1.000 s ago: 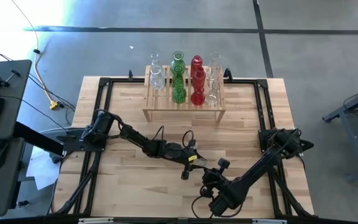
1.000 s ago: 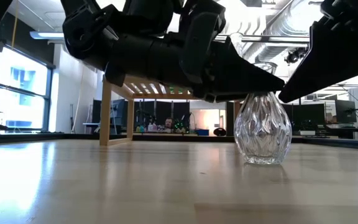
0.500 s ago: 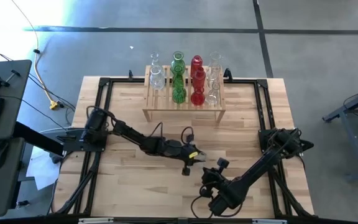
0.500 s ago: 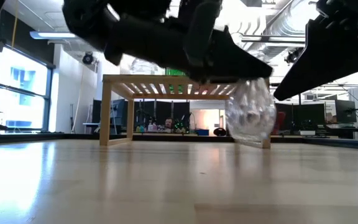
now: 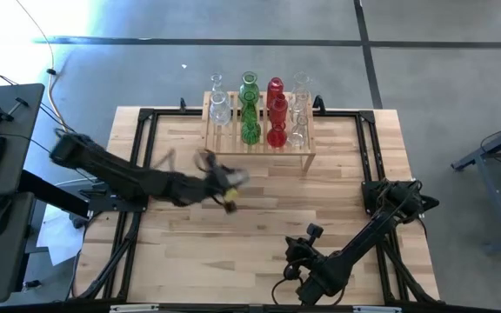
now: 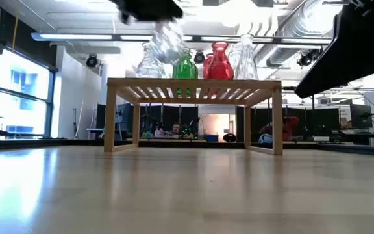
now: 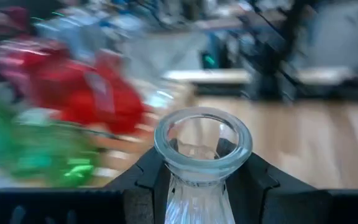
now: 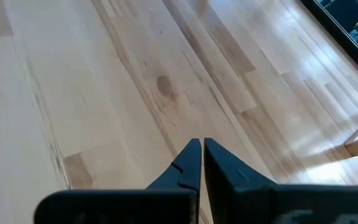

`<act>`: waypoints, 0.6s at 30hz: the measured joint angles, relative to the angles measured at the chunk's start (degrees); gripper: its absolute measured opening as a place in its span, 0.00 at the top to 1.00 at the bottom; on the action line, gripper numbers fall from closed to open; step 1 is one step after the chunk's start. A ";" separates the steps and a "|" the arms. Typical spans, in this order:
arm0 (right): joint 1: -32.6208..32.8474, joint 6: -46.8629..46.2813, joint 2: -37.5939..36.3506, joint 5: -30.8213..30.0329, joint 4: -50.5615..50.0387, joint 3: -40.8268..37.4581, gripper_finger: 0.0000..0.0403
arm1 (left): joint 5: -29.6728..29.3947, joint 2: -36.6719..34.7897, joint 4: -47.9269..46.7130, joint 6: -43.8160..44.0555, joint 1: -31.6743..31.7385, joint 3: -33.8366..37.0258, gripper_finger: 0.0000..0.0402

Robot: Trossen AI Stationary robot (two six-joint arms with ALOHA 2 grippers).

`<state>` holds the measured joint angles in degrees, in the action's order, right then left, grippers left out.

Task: Sort vases onto shelf
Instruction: Put the transparent vase on the shelf aligned with the other transparent vases

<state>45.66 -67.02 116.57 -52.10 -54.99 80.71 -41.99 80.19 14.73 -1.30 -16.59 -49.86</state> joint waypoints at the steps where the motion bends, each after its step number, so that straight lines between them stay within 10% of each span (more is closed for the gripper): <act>1: 0.03 0.00 0.00 -0.02 -0.01 0.00 1.00 | -1.68 -2.76 -0.25 0.01 0.21 0.92 0.73; 8: 0.10 0.00 0.00 -0.01 -0.24 0.00 1.00 | -3.68 -14.67 -2.49 -0.28 8.65 6.04 0.73; 18: -0.01 0.00 0.00 -0.02 -0.37 0.00 1.00 | 5.79 -14.19 -5.31 0.52 23.56 6.07 0.73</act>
<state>45.65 -67.02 116.57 -52.12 -55.35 80.71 -36.20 66.00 9.42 -0.78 6.97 -43.79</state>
